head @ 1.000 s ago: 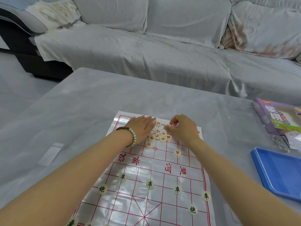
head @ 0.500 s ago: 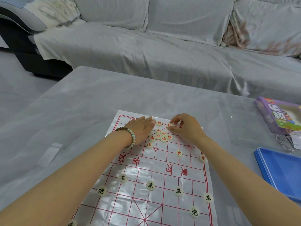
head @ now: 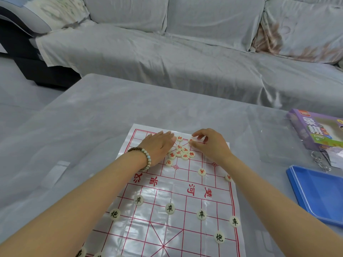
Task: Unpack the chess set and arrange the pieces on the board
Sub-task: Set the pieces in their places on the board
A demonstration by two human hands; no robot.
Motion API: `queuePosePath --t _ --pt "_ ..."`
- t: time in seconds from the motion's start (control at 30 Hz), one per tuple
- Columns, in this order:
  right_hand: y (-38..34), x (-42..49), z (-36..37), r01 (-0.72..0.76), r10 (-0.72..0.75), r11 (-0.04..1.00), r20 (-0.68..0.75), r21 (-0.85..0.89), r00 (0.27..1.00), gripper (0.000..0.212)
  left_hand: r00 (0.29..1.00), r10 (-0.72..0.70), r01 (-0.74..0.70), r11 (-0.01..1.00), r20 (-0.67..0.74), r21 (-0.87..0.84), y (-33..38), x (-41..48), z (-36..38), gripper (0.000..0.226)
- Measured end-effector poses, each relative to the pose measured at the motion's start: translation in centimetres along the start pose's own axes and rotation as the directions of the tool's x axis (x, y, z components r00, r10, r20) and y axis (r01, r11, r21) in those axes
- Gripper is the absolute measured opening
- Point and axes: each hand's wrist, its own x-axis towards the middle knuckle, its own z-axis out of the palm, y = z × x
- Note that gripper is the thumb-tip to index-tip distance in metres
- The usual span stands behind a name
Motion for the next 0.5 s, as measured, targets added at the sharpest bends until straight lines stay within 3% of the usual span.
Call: queuePosePath --t 0.17,0.3,0.5 --pt "-0.4 -1.3 -0.7 0.029 -0.029 0.999 -0.005 0.046 1.000 0.022 0.998 0.031 -0.035 0.996 -0.062 -0.077 -0.7 -2.0 0.0 0.050" --pt "-0.9 -2.3 -0.5 0.004 -0.004 1.000 0.066 0.004 0.998 0.032 0.997 0.044 -0.048 0.997 -0.069 -0.057 -1.3 -3.8 0.3 0.051" --pt "-2.0 -2.9 0.6 -0.013 0.020 0.998 0.101 -0.067 0.995 0.040 0.991 0.136 -0.134 0.984 -0.008 0.116 -0.6 -6.2 1.8 0.057"
